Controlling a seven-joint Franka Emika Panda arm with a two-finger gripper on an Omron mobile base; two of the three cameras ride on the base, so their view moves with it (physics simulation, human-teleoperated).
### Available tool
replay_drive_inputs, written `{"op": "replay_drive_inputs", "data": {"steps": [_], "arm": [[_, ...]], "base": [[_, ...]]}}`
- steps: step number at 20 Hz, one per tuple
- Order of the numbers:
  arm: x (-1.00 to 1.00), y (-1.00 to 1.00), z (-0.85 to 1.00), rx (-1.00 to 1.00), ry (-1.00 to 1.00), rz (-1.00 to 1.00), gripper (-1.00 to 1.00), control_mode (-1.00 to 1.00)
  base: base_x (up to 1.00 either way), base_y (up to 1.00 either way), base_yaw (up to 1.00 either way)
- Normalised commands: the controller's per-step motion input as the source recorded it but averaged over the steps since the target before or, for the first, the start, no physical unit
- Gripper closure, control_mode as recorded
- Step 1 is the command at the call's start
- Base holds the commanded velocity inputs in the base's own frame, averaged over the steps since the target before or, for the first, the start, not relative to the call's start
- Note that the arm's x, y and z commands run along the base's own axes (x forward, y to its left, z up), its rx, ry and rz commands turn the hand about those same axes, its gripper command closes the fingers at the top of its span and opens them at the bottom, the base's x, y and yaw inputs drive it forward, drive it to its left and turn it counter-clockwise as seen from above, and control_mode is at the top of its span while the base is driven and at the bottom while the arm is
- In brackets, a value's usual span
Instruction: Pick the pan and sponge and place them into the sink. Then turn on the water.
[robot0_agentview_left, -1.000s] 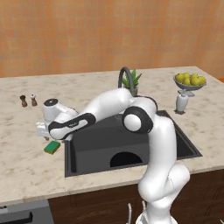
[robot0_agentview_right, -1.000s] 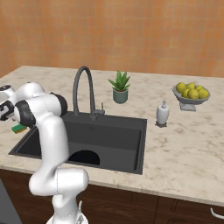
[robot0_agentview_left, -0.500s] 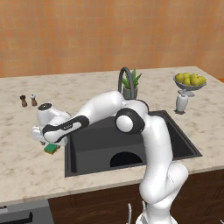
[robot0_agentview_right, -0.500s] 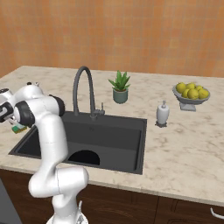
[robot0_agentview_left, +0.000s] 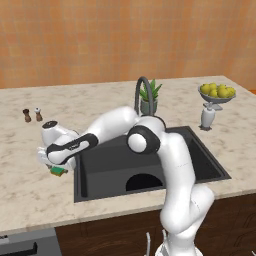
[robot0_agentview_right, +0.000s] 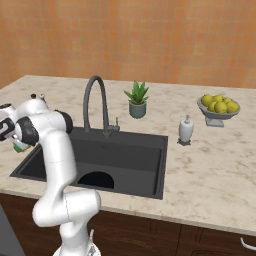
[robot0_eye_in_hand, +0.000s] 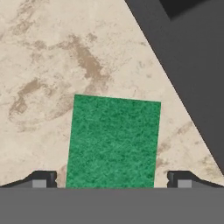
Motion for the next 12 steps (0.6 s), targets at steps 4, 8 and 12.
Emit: {"op": "replay_drive_inputs", "data": {"steps": [4, 8, 12], "arm": [[0.01, 0.04, -0.29, 0.01, 0.0, -0.05, -1.0, -1.0], [0.02, 0.01, -0.28, 0.01, 0.0, -0.04, -1.0, -1.0], [0.04, 0.01, -0.28, -0.01, 0.0, -0.04, 1.0, -1.0]], "base": [[0.0, 0.0, 0.0], [0.0, 0.0, 0.0], [0.0, 0.0, 0.0]]}}
